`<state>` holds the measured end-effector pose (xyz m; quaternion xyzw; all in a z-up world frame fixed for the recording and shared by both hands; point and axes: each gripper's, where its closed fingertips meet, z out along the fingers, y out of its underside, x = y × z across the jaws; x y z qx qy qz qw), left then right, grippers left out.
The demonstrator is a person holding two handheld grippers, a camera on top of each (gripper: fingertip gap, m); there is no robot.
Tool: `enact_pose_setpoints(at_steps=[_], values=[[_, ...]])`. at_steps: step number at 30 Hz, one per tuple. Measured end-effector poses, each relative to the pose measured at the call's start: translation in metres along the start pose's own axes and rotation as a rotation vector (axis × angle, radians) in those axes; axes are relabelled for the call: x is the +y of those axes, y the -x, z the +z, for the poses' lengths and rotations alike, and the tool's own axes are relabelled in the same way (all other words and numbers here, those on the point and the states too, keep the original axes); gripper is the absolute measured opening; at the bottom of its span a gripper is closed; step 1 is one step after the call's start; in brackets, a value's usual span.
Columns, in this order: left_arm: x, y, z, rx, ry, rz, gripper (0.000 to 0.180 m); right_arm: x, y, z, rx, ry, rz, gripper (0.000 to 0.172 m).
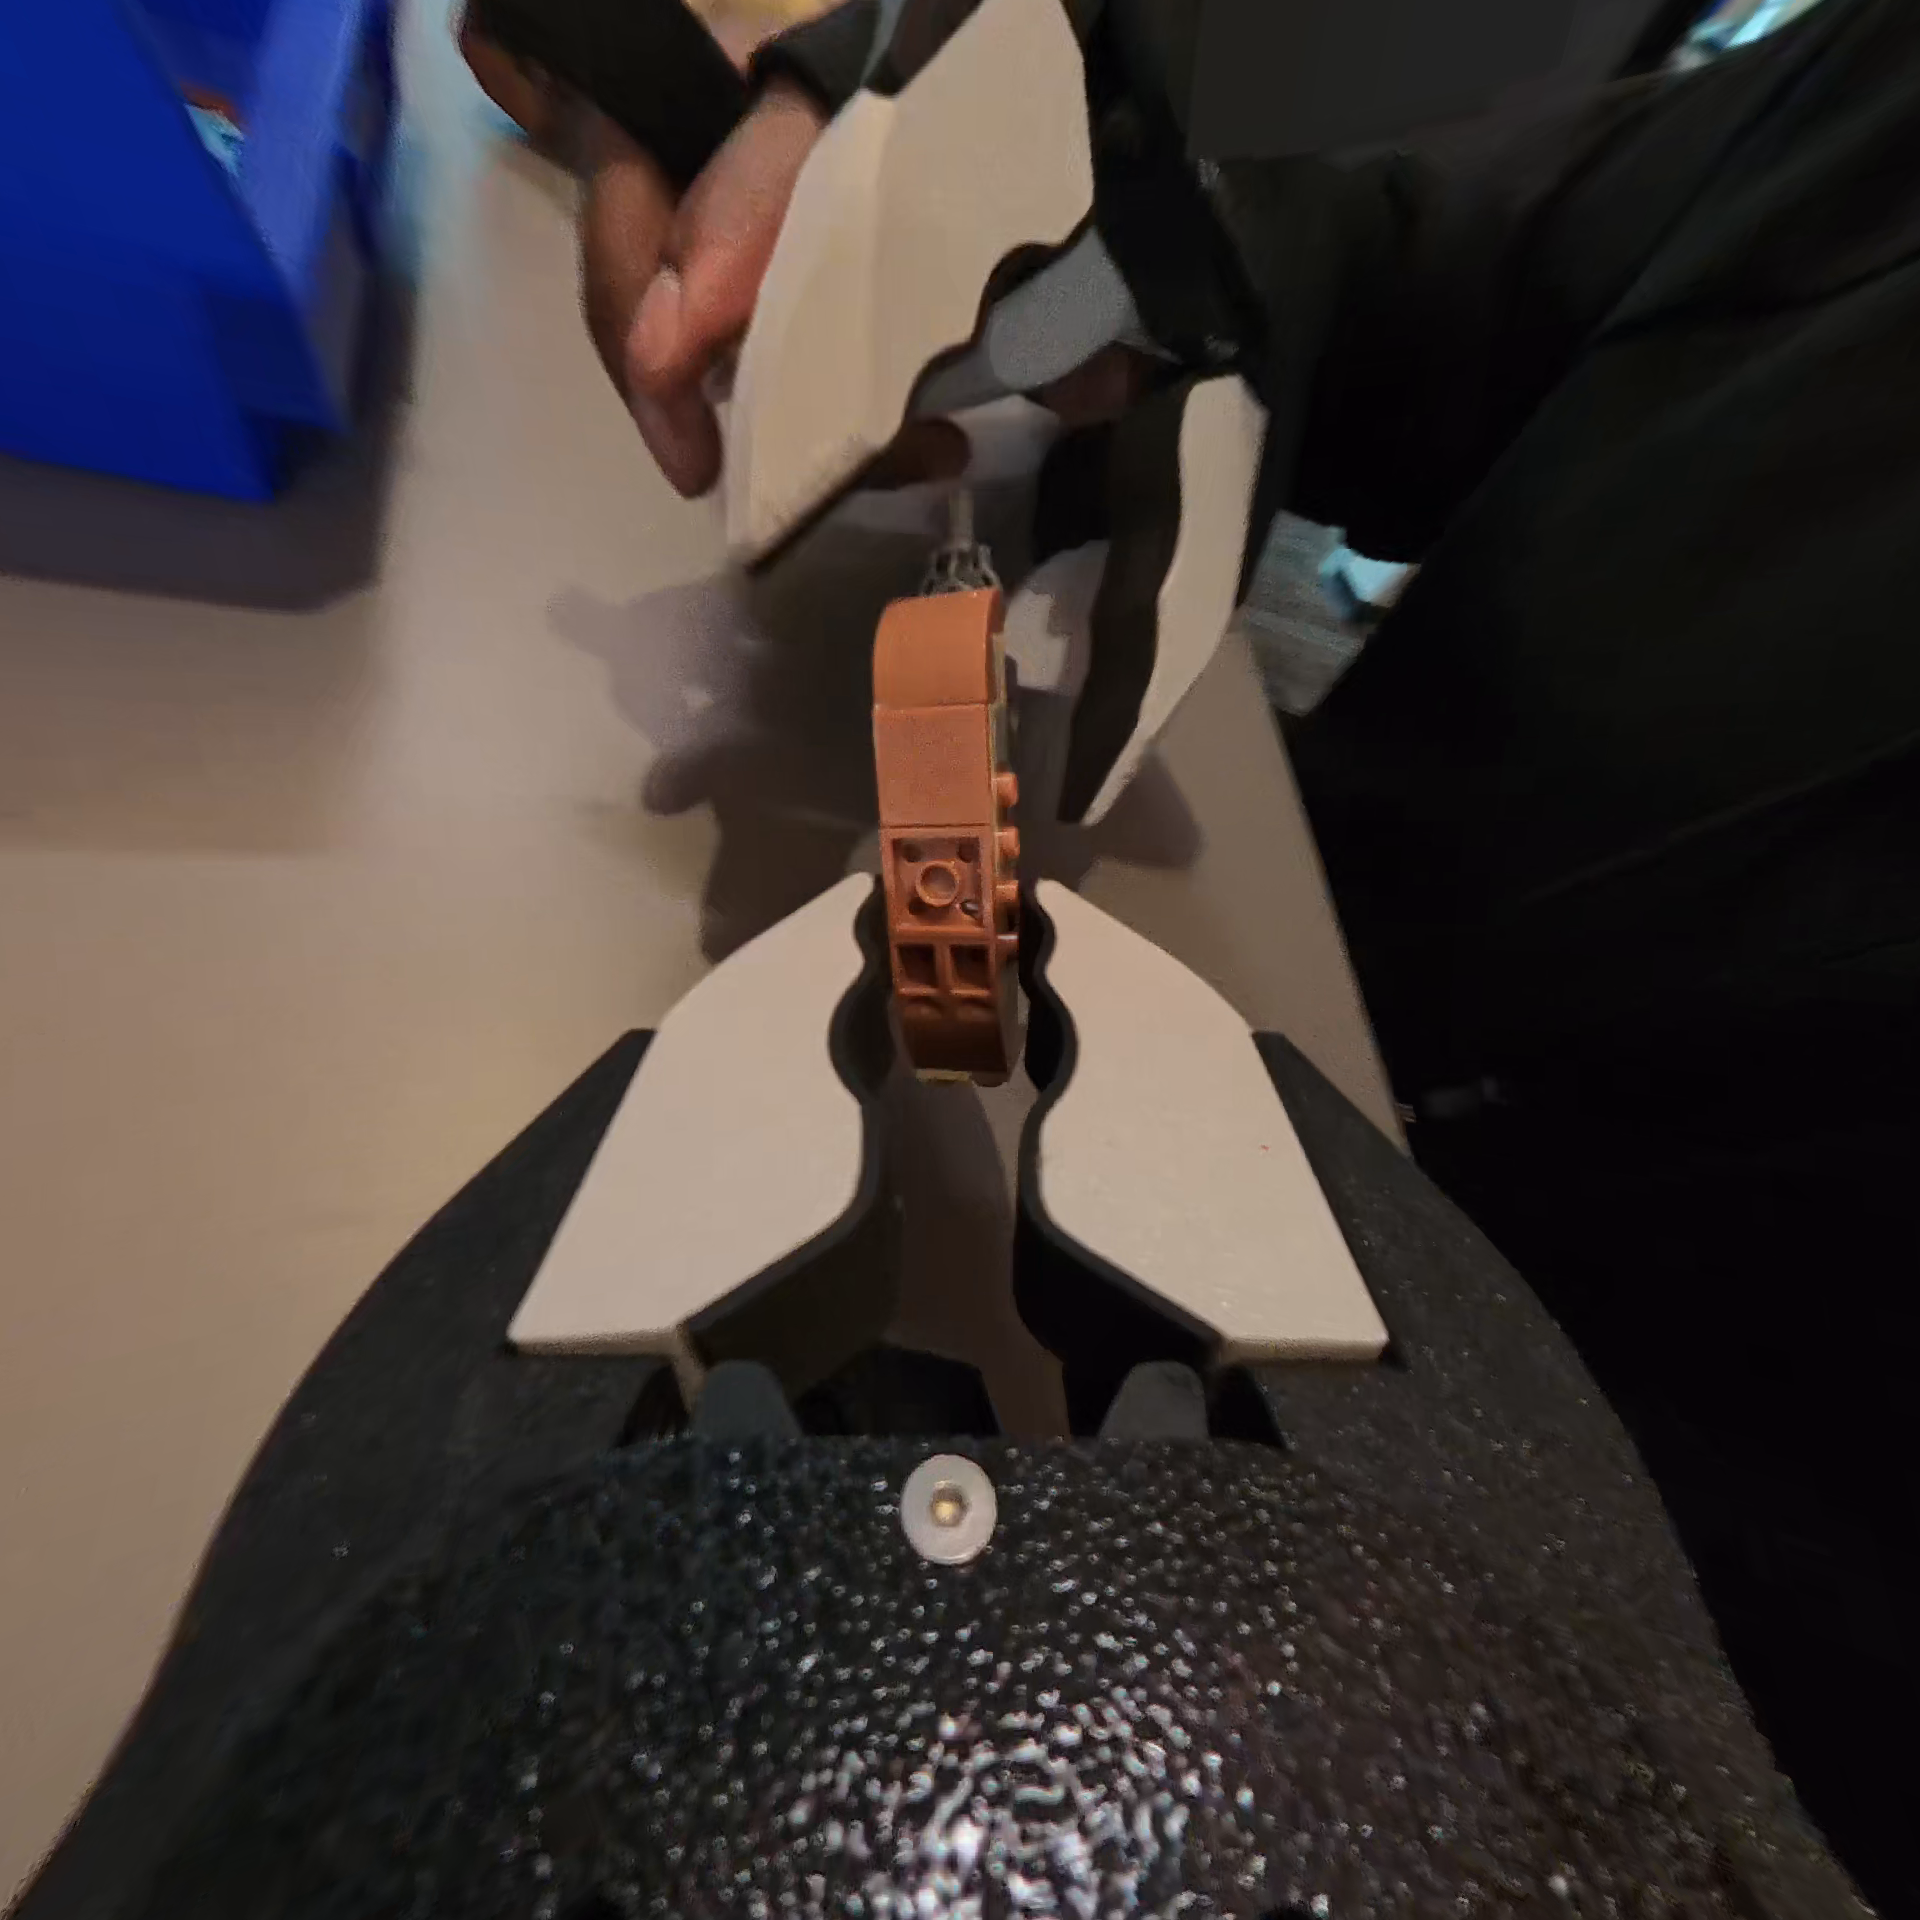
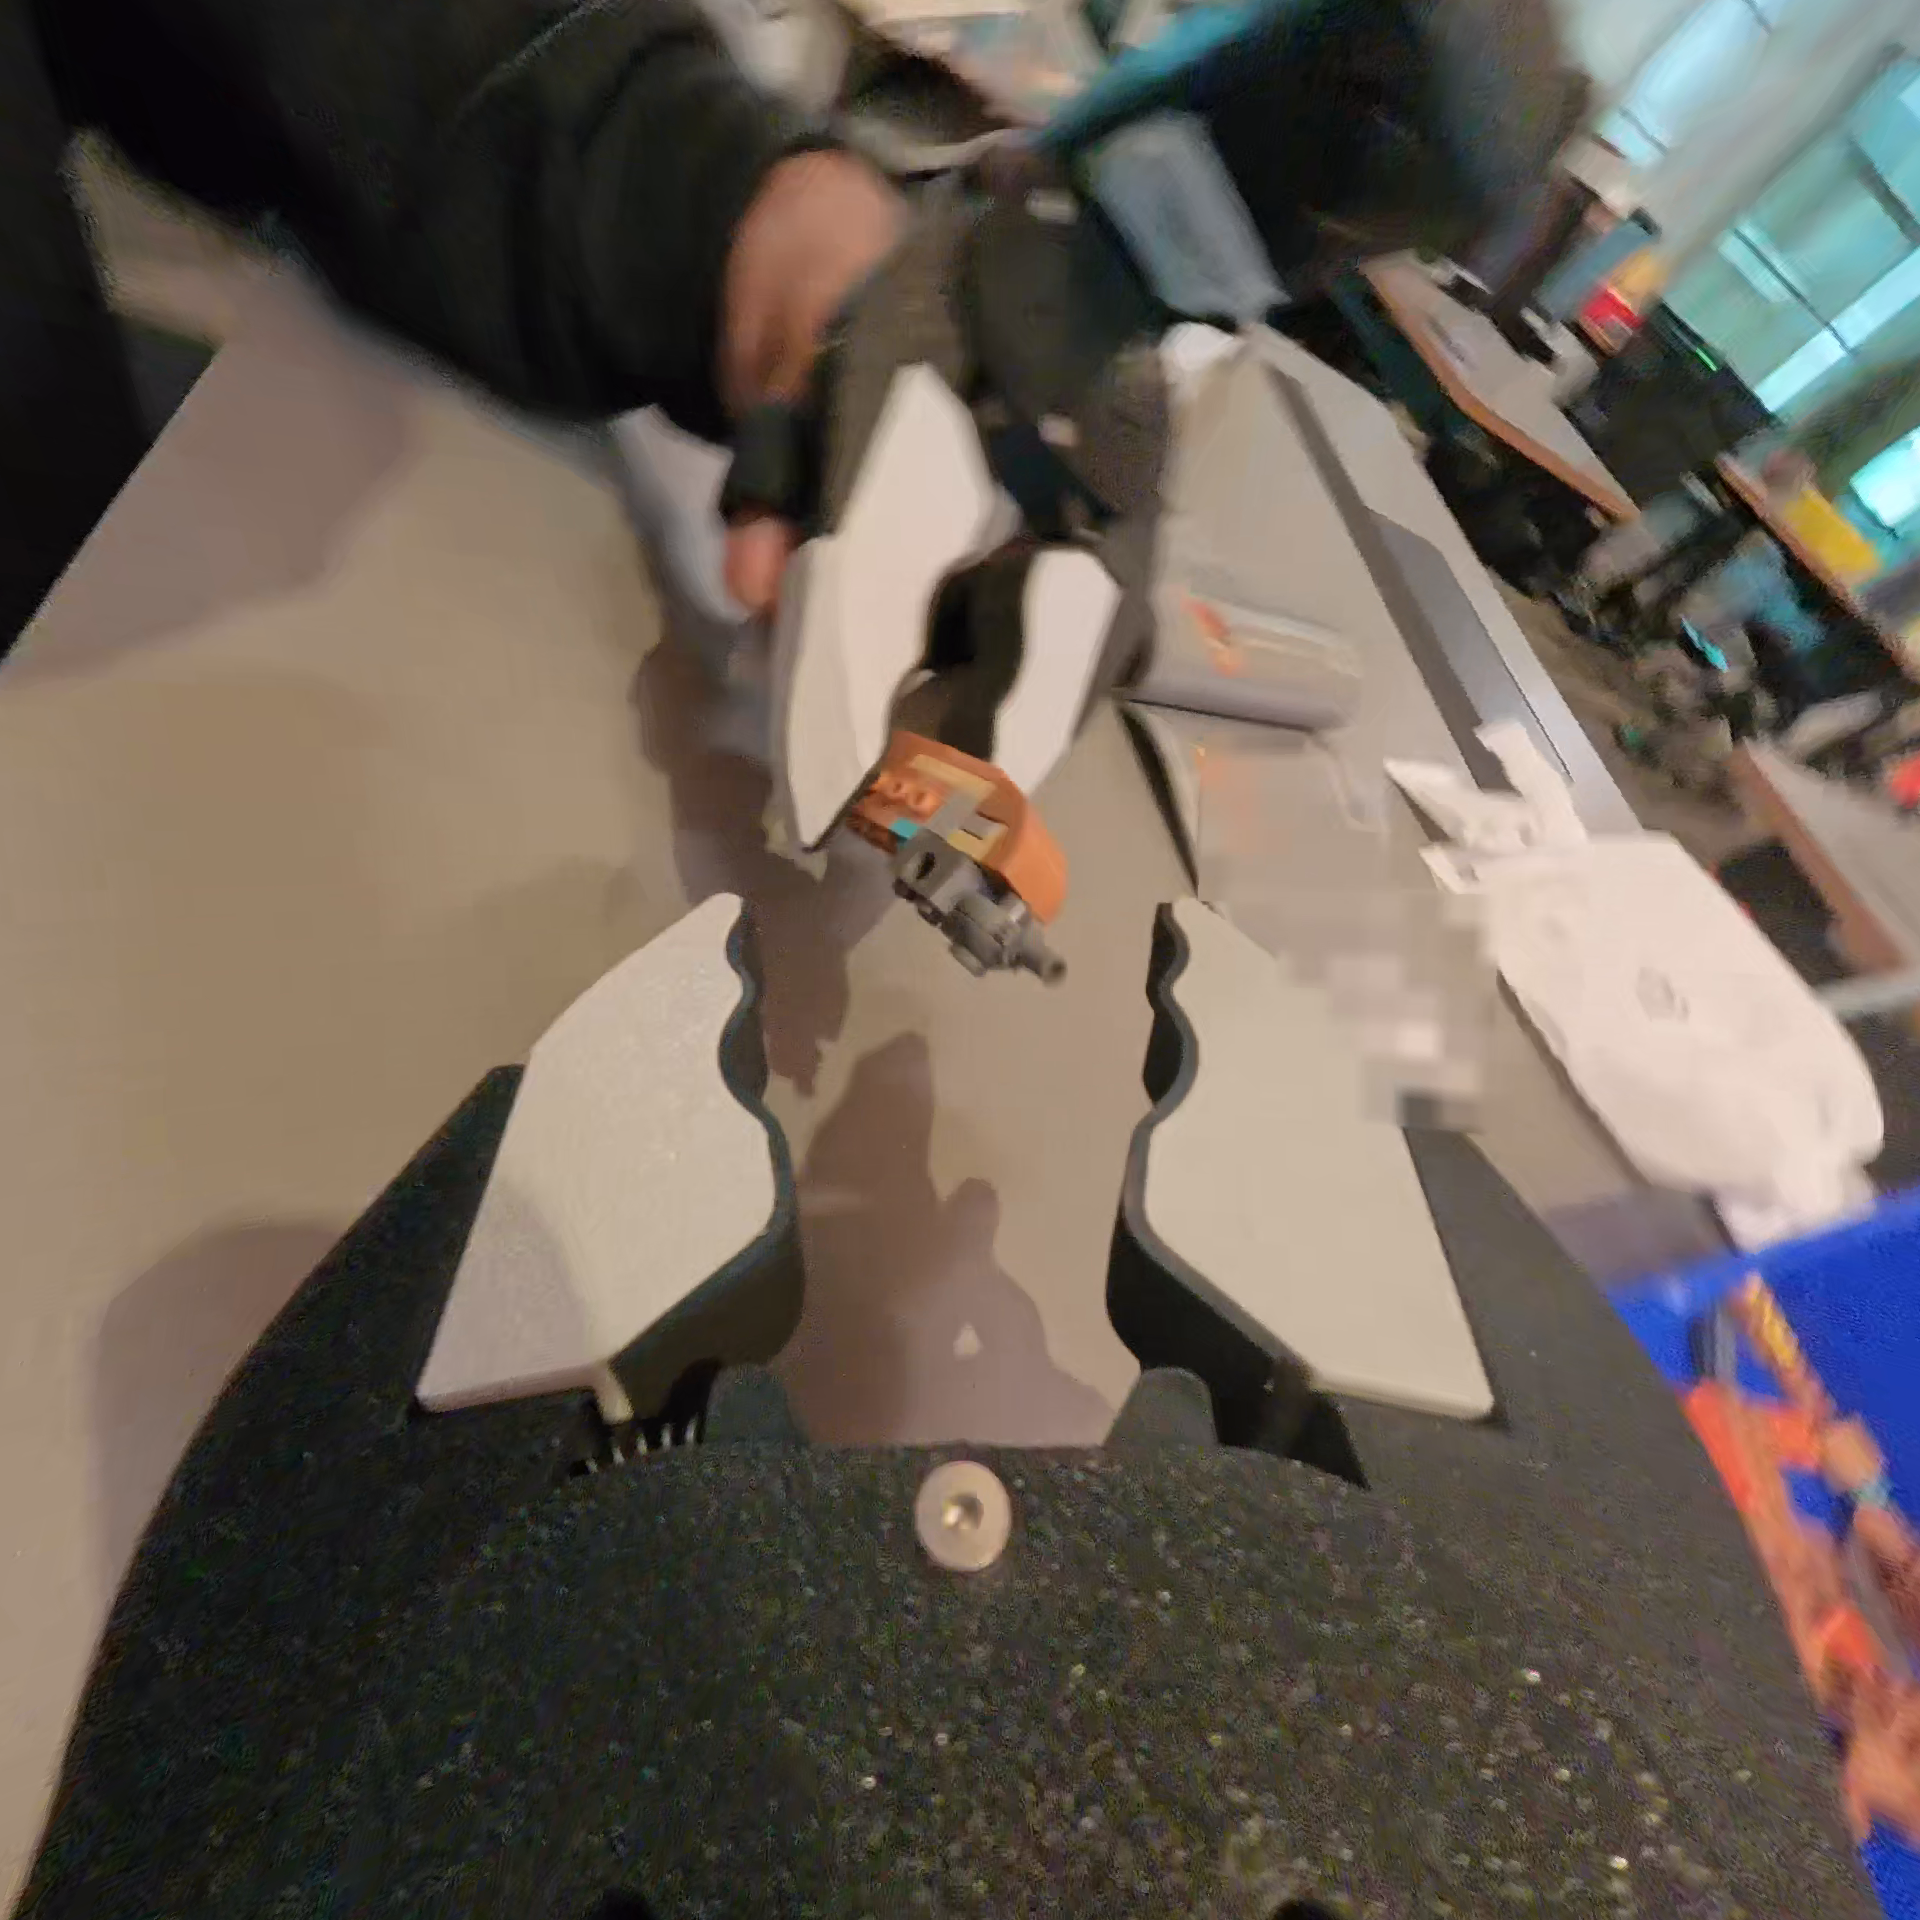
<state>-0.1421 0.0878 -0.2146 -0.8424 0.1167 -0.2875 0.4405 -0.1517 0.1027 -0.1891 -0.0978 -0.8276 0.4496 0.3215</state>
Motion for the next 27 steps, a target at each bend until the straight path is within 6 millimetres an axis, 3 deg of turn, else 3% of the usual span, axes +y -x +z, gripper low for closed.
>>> enact_pose_setpoints(at_steps=[5,8,12,16,27], values=[[-0.036,0.04,-0.023,-0.508,-0.172,0.29,0.021,-0.011,-0.036,-0.015,0.227,-0.196,0.622,0.068],[-0.045,0.06,-0.038,-0.856,-0.127,0.461,0.021,-0.017,-0.047,-0.013,0.341,-0.287,0.826,0.064],[-0.047,0.065,-0.041,-1.102,-0.029,0.684,0.021,-0.016,-0.053,-0.002,0.414,-0.278,0.892,0.065],[-0.057,0.055,-0.044,-1.191,-0.048,0.789,0.021,-0.014,-0.05,0.005,0.412,-0.256,0.905,0.066],[-0.07,0.04,-0.05,-1.352,0.005,1.046,0.021,-0.034,-0.054,-0.007,0.473,-0.37,0.772,0.051]])
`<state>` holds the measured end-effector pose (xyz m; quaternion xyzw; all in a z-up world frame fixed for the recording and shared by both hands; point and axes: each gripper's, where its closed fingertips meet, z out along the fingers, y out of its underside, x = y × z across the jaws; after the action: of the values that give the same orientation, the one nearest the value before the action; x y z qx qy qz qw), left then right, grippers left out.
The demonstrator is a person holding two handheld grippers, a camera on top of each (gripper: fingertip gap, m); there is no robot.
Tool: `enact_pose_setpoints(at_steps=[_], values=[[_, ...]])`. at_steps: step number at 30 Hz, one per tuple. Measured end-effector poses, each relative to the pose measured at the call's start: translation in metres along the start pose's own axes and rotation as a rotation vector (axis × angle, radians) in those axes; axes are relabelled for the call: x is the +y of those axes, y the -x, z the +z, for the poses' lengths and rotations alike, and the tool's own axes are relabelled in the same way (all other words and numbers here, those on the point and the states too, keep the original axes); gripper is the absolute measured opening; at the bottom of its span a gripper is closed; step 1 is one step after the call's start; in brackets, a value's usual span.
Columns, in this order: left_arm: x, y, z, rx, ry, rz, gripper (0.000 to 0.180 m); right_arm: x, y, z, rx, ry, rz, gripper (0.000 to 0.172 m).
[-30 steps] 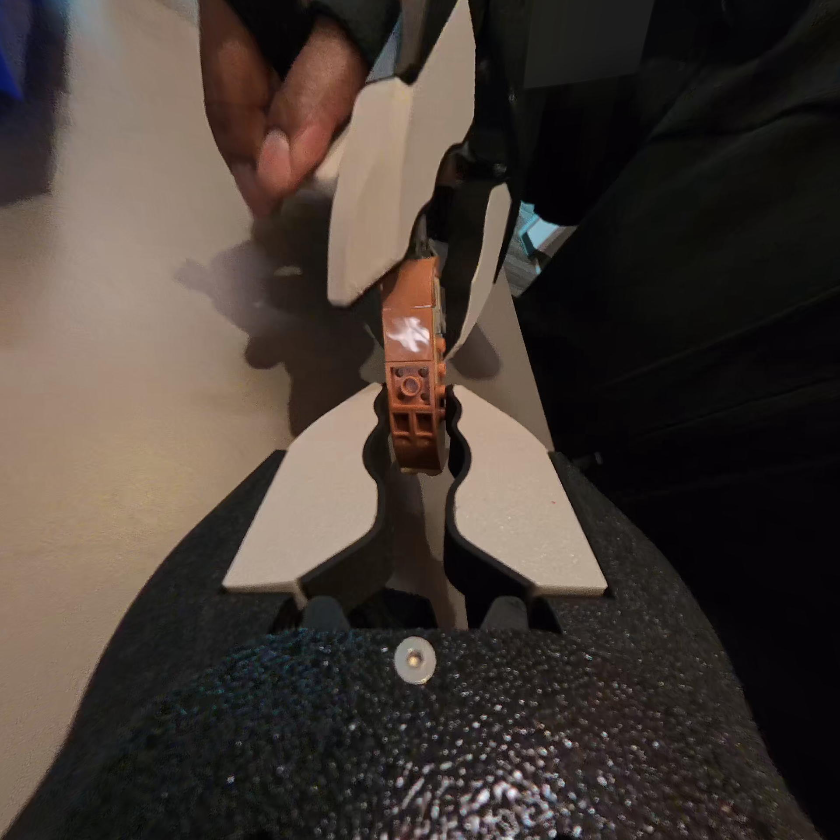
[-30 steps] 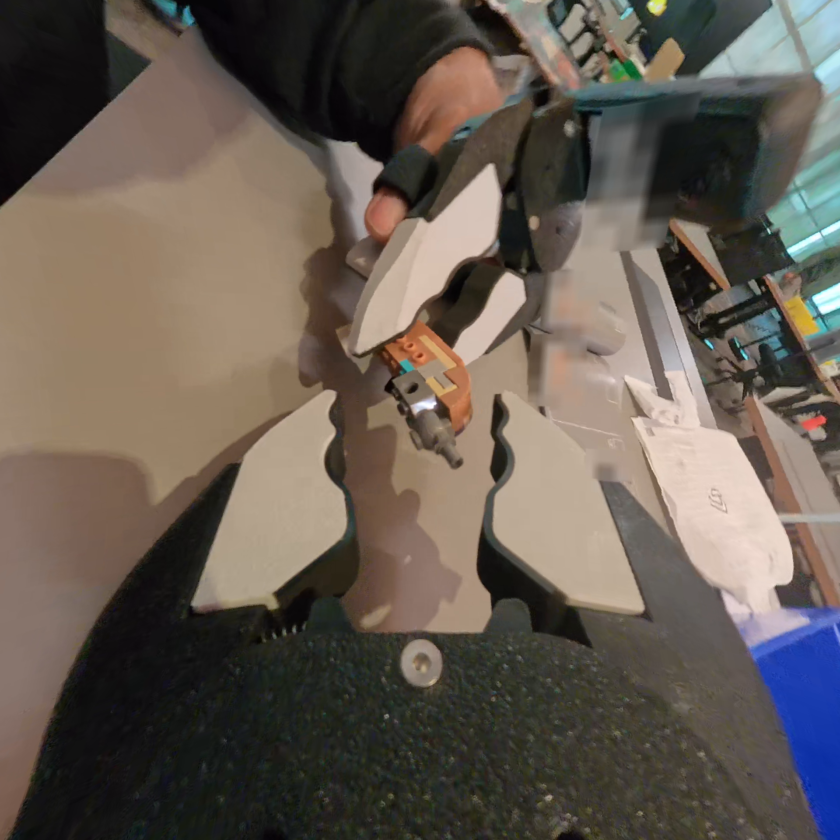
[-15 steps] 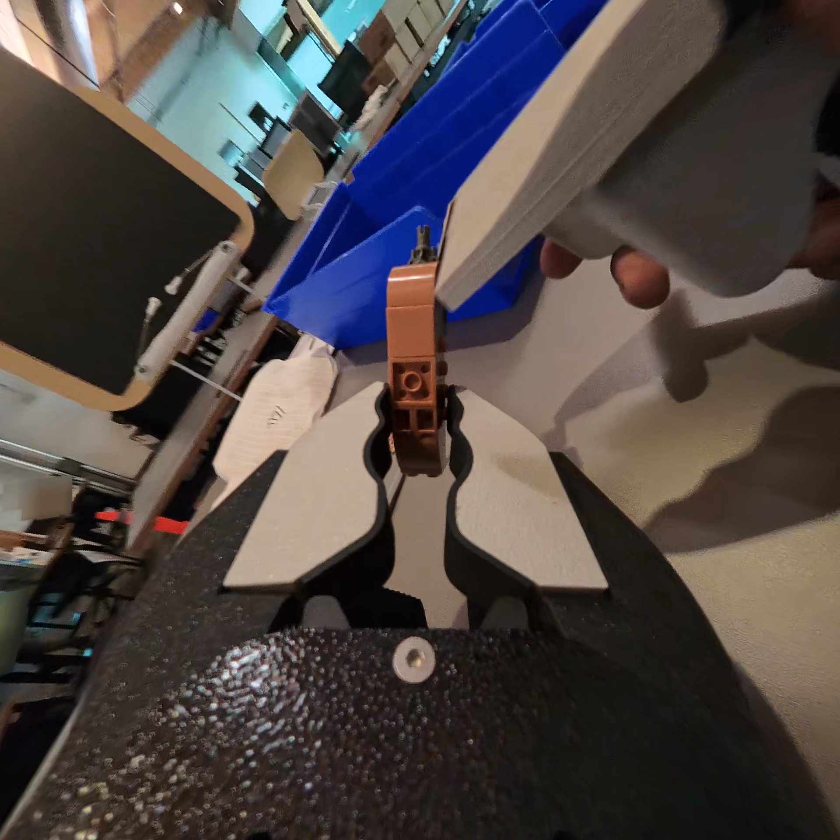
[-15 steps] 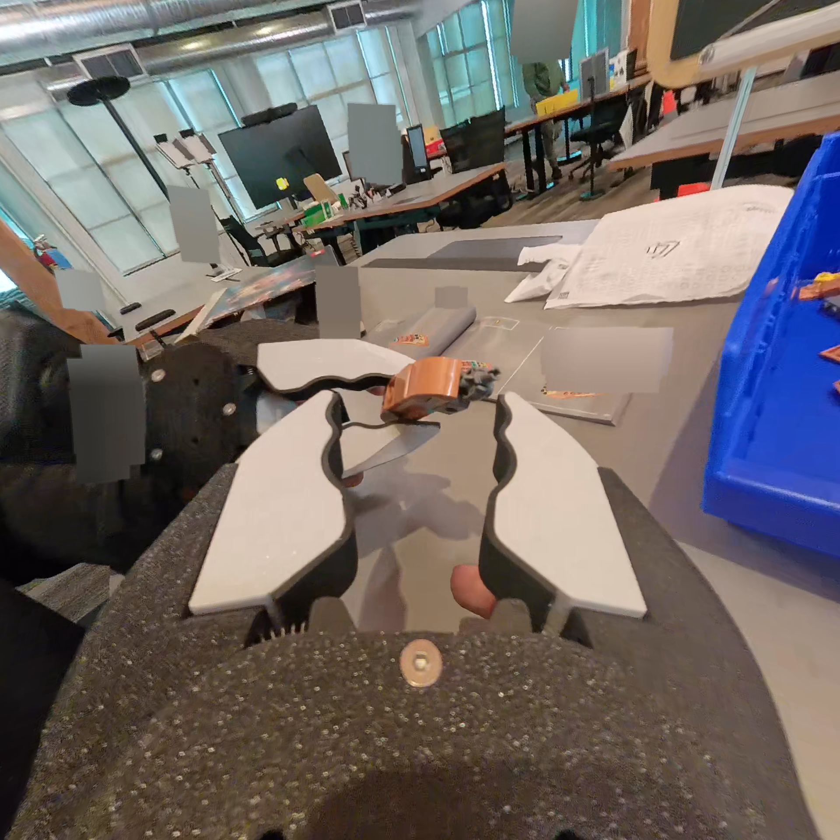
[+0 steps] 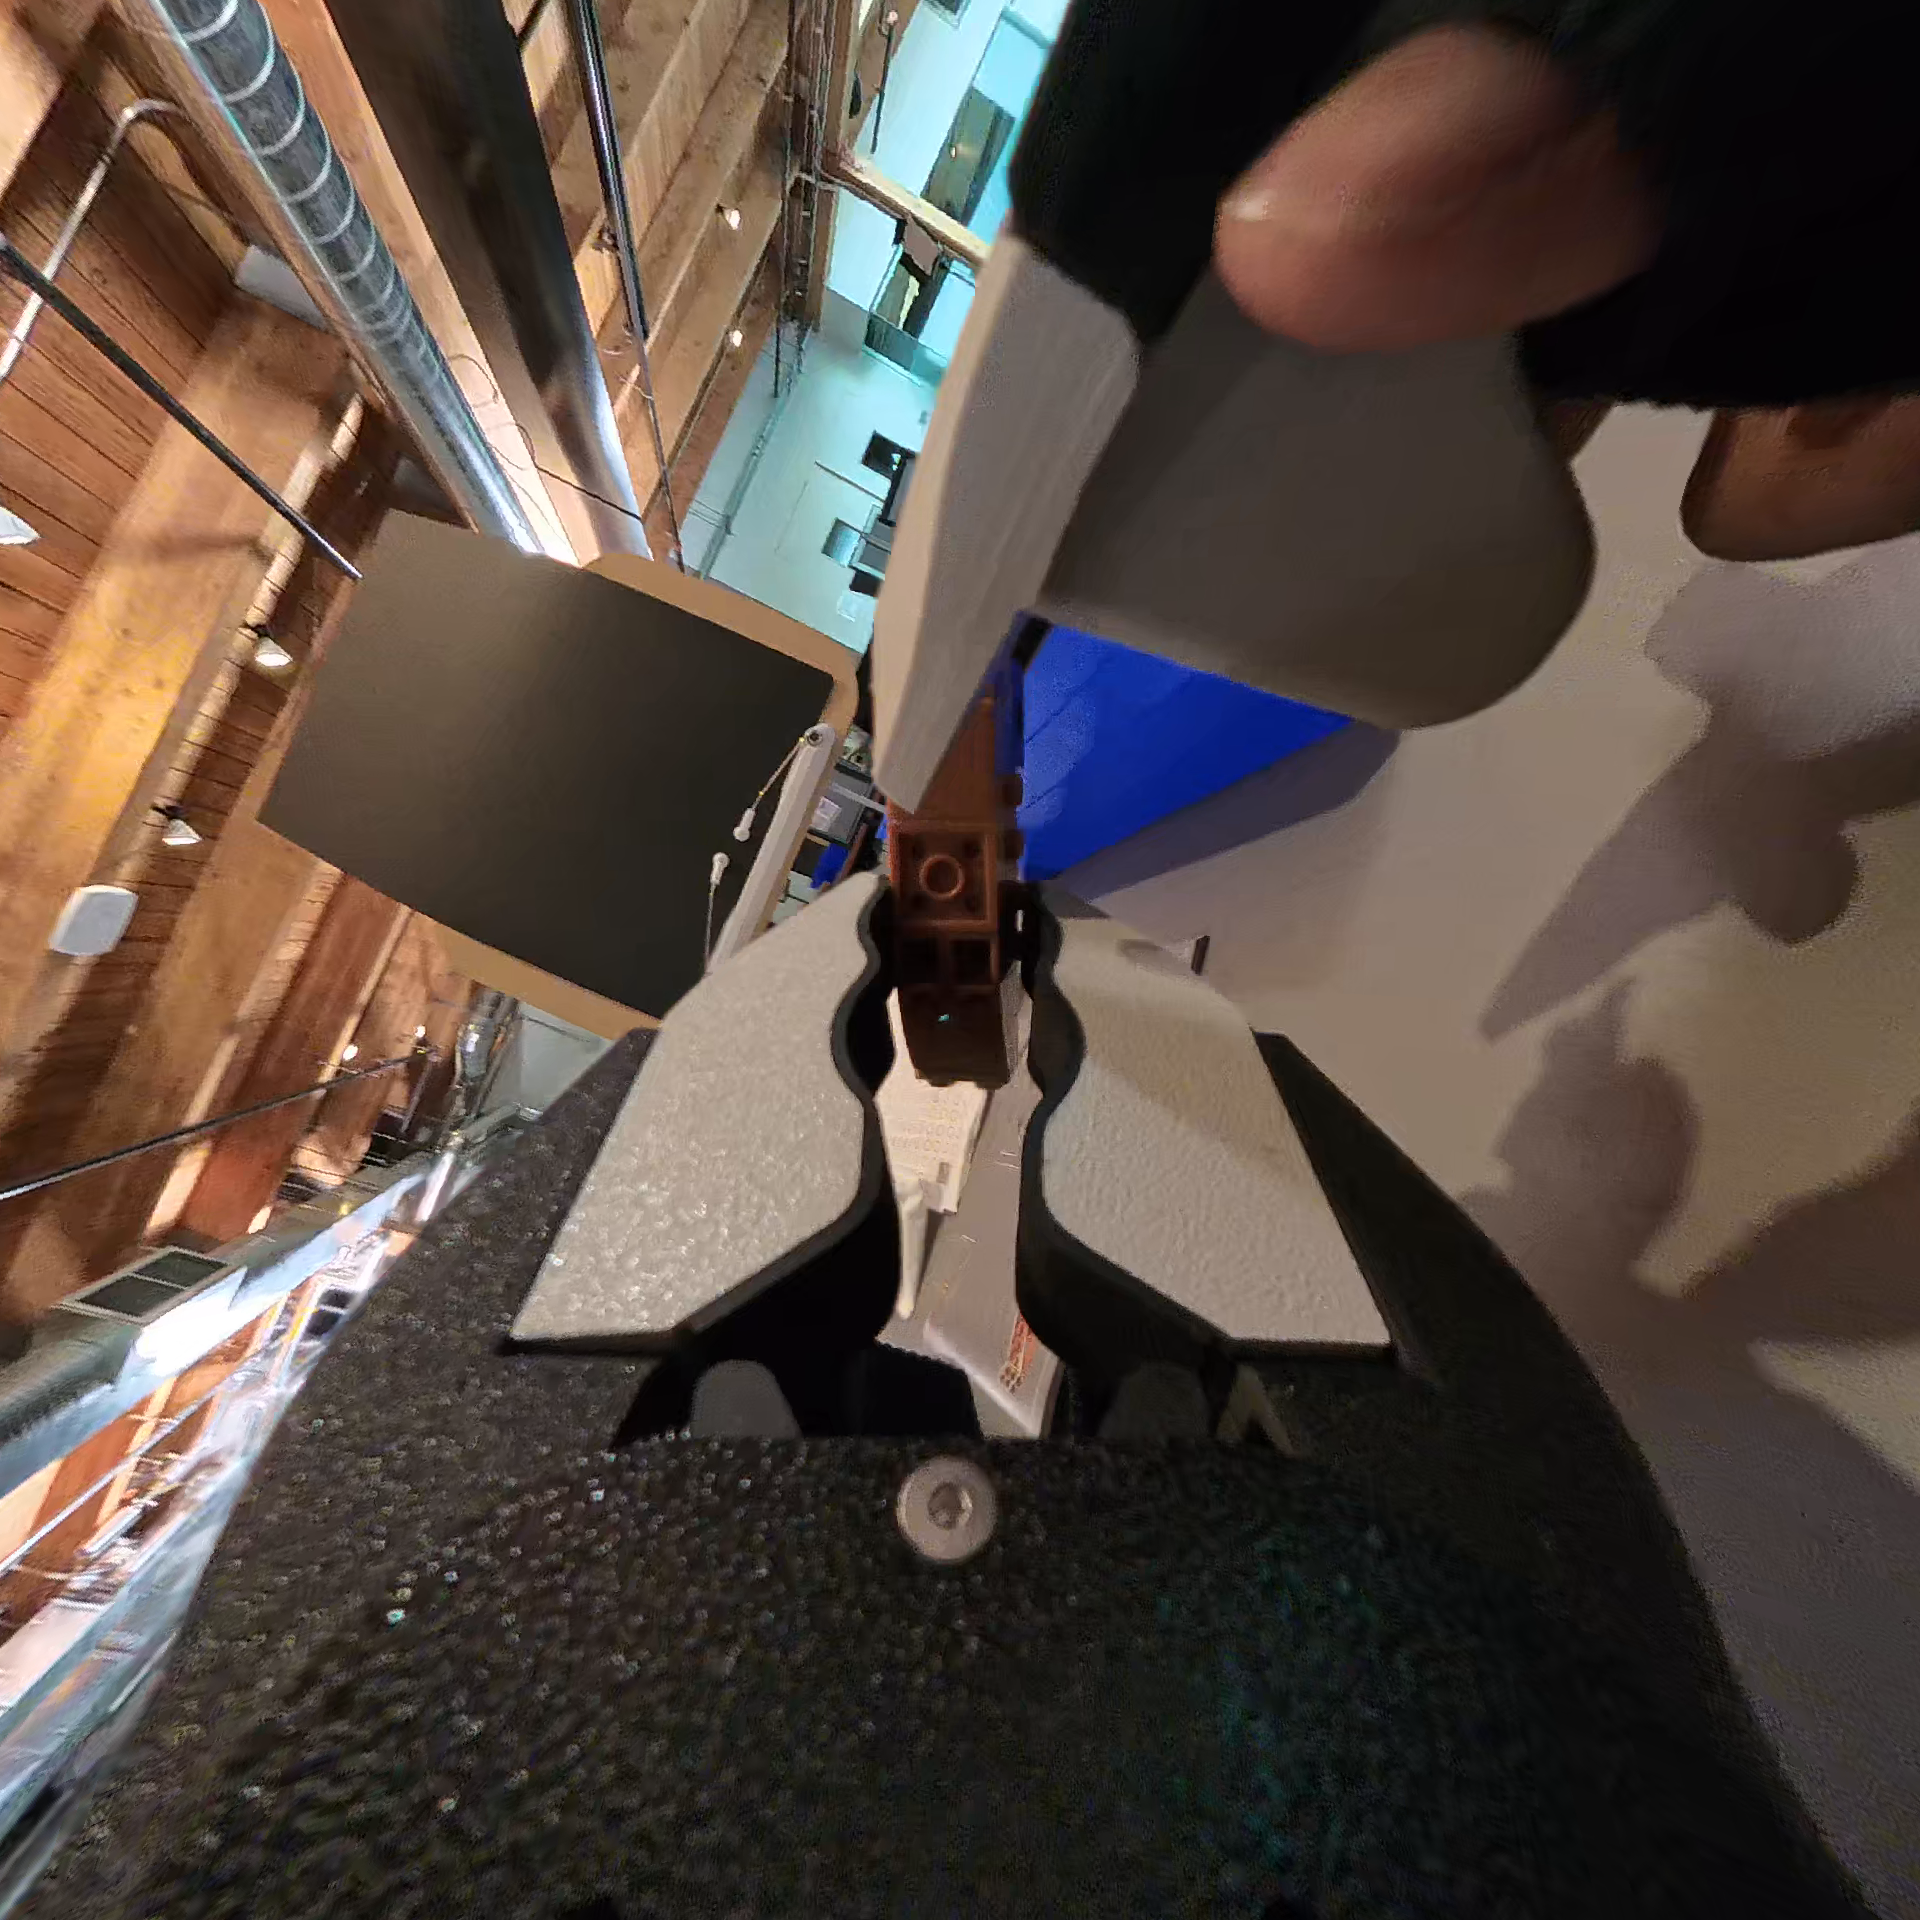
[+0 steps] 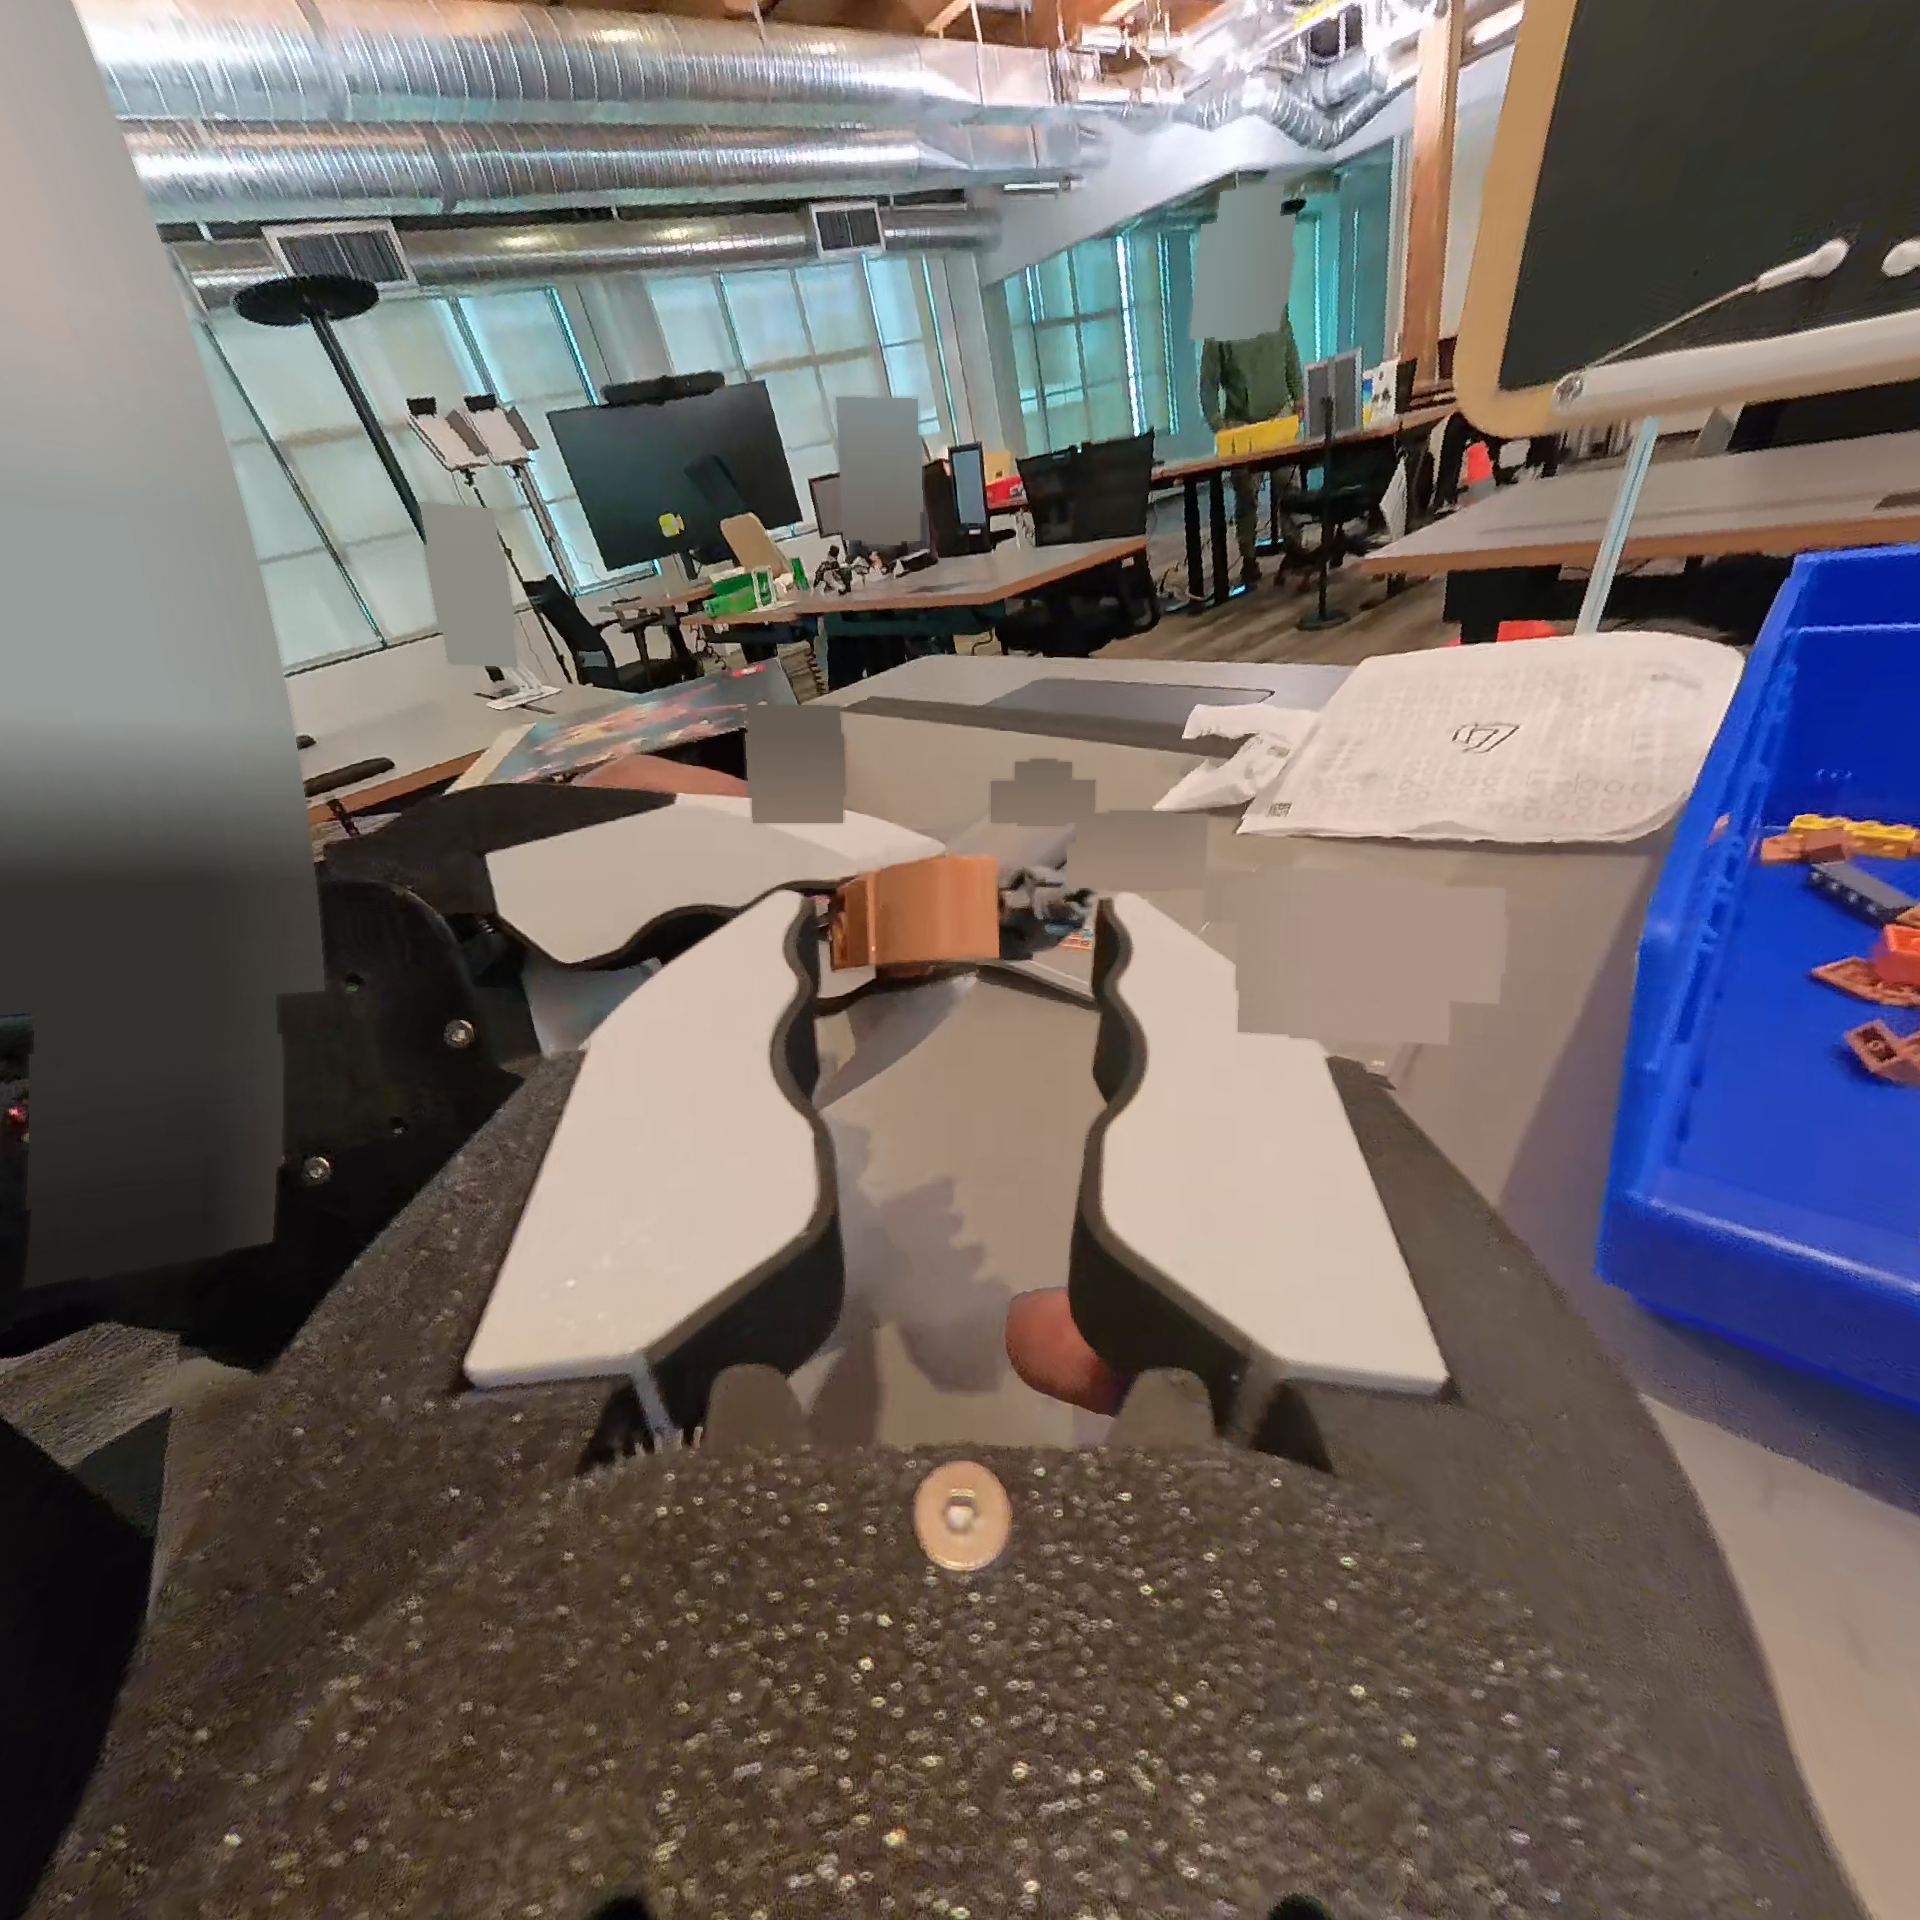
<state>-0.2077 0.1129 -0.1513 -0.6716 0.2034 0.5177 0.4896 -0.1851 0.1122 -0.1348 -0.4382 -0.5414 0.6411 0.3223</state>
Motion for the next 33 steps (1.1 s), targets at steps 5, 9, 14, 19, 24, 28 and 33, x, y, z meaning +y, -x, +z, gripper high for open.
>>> enact_pose_setpoints(at_steps=[5,9,14,19,24,28,33], values=[[-0.003,0.001,-0.001,-0.019,-0.008,0.035,0.021,-0.001,0.001,-0.002,-0.007,-0.02,-0.02,0.04],[-0.007,0.003,-0.003,-0.031,-0.024,0.045,0.021,-0.005,0.005,-0.005,-0.027,-0.049,-0.062,0.039],[-0.009,0.004,-0.005,-0.032,-0.017,0.044,0.021,-0.008,0.009,-0.006,-0.012,-0.071,-0.137,0.038],[-0.011,0.004,-0.006,-0.03,-0.009,0.038,0.021,-0.009,0.011,-0.008,-0.013,-0.086,-0.146,0.036],[-0.011,0.002,-0.006,-0.014,-0.004,0.032,0.022,-0.009,0.01,-0.008,-0.029,-0.076,-0.134,0.036],[-0.011,0.003,-0.007,-0.015,-0.002,0.046,0.022,-0.009,0.011,-0.008,-0.039,-0.079,-0.143,0.036],[-0.013,0.003,-0.008,-0.008,-0.005,0.053,0.022,-0.01,0.013,-0.009,-0.057,-0.079,-0.162,0.035]])
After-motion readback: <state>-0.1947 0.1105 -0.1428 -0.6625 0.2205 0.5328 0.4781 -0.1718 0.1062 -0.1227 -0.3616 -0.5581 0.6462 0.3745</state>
